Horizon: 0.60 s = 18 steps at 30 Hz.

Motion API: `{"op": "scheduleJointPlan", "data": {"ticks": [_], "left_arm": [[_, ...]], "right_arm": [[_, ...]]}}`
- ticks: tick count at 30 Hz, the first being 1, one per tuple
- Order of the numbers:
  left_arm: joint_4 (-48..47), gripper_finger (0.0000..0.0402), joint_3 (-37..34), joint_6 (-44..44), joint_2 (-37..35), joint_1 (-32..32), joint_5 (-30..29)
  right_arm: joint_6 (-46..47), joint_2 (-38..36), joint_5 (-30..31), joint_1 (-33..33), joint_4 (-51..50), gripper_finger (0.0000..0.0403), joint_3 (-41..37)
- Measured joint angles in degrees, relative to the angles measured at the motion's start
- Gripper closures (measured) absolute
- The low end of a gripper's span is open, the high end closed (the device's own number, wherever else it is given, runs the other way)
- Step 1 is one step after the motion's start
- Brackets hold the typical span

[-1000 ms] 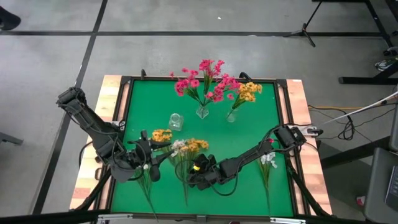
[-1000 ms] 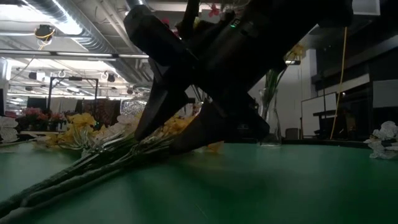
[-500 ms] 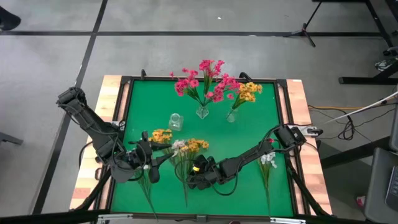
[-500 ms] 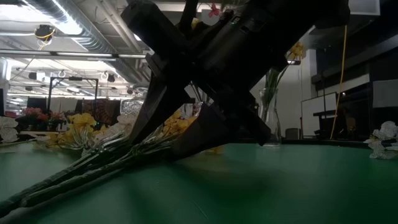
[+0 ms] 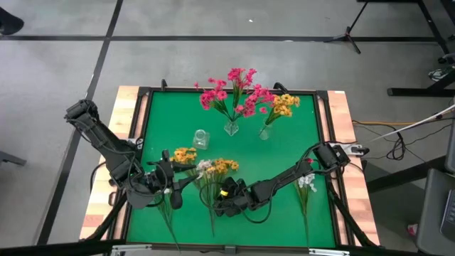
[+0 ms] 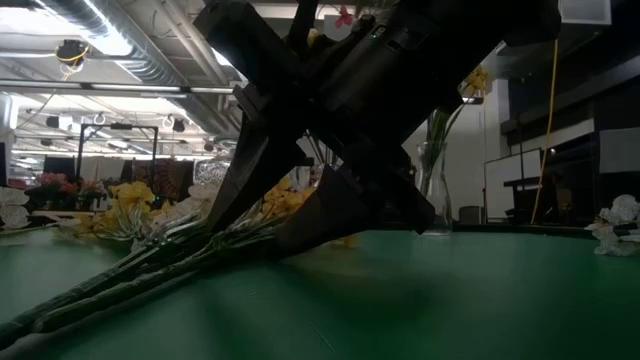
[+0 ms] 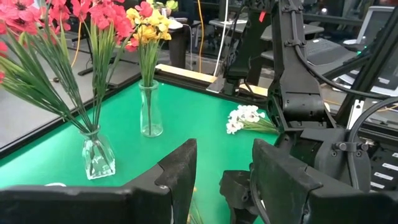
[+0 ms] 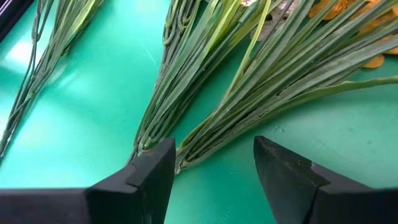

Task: Sort flowers into vase by color
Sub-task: Put the right yellow flower into the right transparent vase

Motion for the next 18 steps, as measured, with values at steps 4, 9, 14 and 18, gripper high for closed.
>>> {"op": "scheduleJointPlan", "data": {"ticks": [4, 9, 14, 18], "left_arm": [[-0.1, 0.0249, 0.0, 1.1, 0.0, 0.0, 0.0], [-0.1, 0.0249, 0.0, 0.5, 0.0, 0.0, 0.0], [-0.1, 0.0249, 0.0, 0.0, 0.0, 0.0, 0.0], [0.1, 0.0249, 0.0, -0.4, 0.0, 0.0, 0.3]], "right_arm": [[0.0, 0.0, 2.2, 0.0, -0.1, 0.0185, 0.0], [0.2, 0.0, 2.5, 0.0, 0.3, 0.0185, 0.0], [0.3, 0.0, 2.8, 0.0, 3.0, 0.0185, 0.0], [0.1, 0.0, 3.2, 0.0, 3.5, 0.0185, 0.0]]}}
